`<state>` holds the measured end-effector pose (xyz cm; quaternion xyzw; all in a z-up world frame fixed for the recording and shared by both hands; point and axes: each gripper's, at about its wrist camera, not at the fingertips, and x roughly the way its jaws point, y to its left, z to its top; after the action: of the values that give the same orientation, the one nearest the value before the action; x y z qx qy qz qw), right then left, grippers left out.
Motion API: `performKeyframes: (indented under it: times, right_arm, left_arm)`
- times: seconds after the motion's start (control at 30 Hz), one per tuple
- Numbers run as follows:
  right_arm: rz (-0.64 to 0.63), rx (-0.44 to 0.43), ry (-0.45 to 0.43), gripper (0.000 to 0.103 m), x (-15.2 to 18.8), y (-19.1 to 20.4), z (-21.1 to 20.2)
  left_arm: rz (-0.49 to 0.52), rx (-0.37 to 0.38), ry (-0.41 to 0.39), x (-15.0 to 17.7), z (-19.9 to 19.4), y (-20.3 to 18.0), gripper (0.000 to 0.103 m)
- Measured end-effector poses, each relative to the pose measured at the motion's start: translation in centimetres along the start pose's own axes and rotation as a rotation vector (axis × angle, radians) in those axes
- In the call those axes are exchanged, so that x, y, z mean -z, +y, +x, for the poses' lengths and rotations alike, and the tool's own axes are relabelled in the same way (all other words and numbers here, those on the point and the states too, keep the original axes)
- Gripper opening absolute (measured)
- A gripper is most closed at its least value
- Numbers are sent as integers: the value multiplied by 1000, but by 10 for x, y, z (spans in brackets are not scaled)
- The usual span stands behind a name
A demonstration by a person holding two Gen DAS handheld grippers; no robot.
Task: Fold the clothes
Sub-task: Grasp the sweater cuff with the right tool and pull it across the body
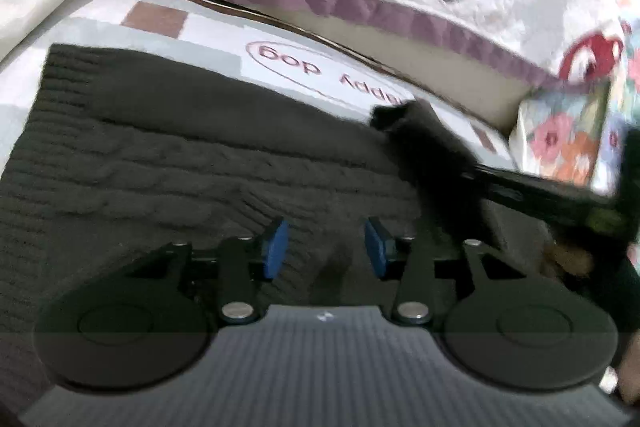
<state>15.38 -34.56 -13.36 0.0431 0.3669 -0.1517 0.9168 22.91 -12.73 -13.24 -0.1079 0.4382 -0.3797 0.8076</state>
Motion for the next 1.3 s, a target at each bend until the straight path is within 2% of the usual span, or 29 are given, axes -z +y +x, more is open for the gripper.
performKeyframes:
  times: [0.03, 0.07, 0.1, 0.2, 0.3, 0.33, 0.47, 0.57, 0.67, 0.73, 0.83, 0.9, 1.07, 1.2, 1.3]
  right_arm:
    - [0, 2, -32, 14, 1, 3, -14]
    - [0, 4, -65, 14, 2, 6, -27]
    - [-30, 10, -92, 15, 5, 13, -41]
    - [-54, -86, -140, 14, 22, 30, -67]
    - [-70, -172, -105, 14, 37, 44, -69]
    - [-75, -200, -94, 14, 41, 49, -69]
    - [-70, -290, -59, 15, 55, 62, -69]
    - [-56, -284, -71, 15, 57, 64, -71]
    - [-81, -273, -80, 15, 57, 64, -77]
    - [-99, -311, -79, 15, 59, 63, -87]
    - [-166, -337, -51, 15, 71, 64, -100]
    - [-193, -333, -19, 15, 87, 63, -103]
    - [-16, -347, 43, 16, 112, 41, -82]
    - [29, -372, -15, 16, 102, 39, -88]
    - [23, -409, -80, 16, 97, 35, -101]
  left_arm:
    - [-13, -28, -24, -2, -2, 2, 57]
    - [-16, -61, -44, -3, -4, 3, 63]
    - [-27, -71, -50, -5, -5, 6, 63]
    - [-180, 28, -26, -10, -4, 25, 63]
    - [-412, 216, 5, -8, -2, 50, 63]
    - [-459, 256, 15, -8, -1, 56, 63]
    - [-500, 306, 18, -8, 0, 63, 69]
    - [-531, 322, 28, -5, 8, 64, 72]
    - [-523, 331, 64, -2, 18, 58, 72]
    - [-482, 321, 72, -3, 18, 53, 73]
    - [-412, 337, 102, -4, 21, 42, 73]
    - [-390, 332, 153, 1, 27, 35, 74]
    - [-289, 275, 185, 7, 30, 20, 75]
    - [-215, 246, 193, 11, 33, 11, 76]
    - [-210, 247, 185, 13, 34, 10, 81]
